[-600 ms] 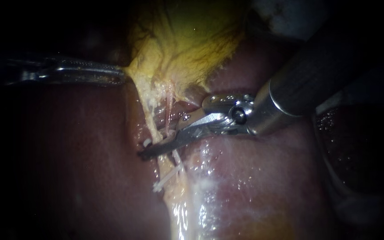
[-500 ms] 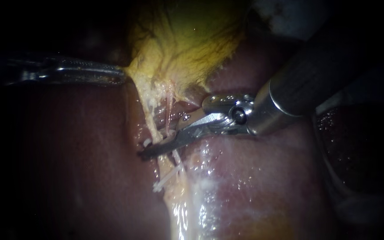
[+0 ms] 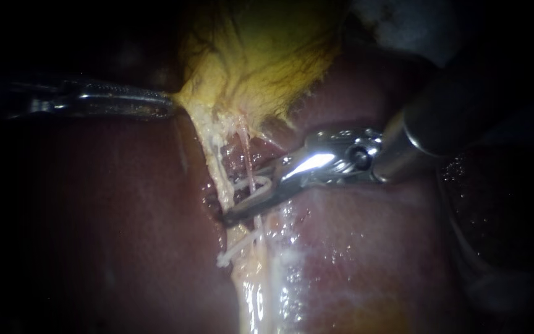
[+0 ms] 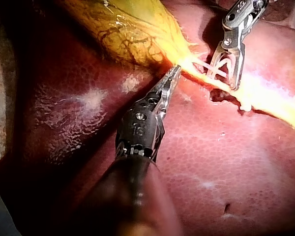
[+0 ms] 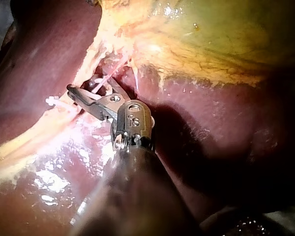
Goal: Clipping second clip left tube
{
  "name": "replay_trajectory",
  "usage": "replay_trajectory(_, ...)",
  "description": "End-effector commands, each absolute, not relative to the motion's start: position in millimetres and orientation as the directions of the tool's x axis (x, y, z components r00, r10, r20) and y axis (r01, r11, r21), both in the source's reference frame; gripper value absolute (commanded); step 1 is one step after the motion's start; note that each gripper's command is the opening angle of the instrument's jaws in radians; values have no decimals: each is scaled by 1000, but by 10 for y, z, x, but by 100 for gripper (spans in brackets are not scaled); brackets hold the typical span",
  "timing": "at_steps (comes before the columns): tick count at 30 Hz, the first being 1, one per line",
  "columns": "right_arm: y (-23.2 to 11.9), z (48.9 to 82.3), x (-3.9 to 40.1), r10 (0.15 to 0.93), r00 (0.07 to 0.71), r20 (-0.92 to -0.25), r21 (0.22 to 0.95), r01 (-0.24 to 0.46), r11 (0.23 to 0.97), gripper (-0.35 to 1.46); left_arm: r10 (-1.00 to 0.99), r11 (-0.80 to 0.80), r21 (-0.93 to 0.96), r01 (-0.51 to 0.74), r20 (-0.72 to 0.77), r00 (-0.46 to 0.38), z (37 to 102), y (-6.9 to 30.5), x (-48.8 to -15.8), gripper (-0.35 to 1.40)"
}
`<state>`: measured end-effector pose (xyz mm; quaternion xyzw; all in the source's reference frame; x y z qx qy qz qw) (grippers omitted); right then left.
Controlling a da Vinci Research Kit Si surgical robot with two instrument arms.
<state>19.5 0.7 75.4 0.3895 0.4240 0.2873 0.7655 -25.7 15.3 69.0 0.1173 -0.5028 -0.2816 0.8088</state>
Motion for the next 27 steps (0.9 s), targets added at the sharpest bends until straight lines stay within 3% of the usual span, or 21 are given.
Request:
replay_trajectory(1,9,754,190,764,477,-434,836,-102,539,60,-573,814,473,337,748,335,690,153,-256,-35)
replay_trajectory(12,23,730,146,725,461,-512,820,9,573,60,-573,814,473,337,748,335,690,153,-256,-35)
replay_trajectory(21,19,689,152,711,456,-536,833,145,535,58,-573,814,473,337,748,335,689,153,-256,-35)
replay_trajectory(27,10,690,167,700,449,-555,824,180,538,57,-573,814,473,337,748,335,689,153,-256,-35)
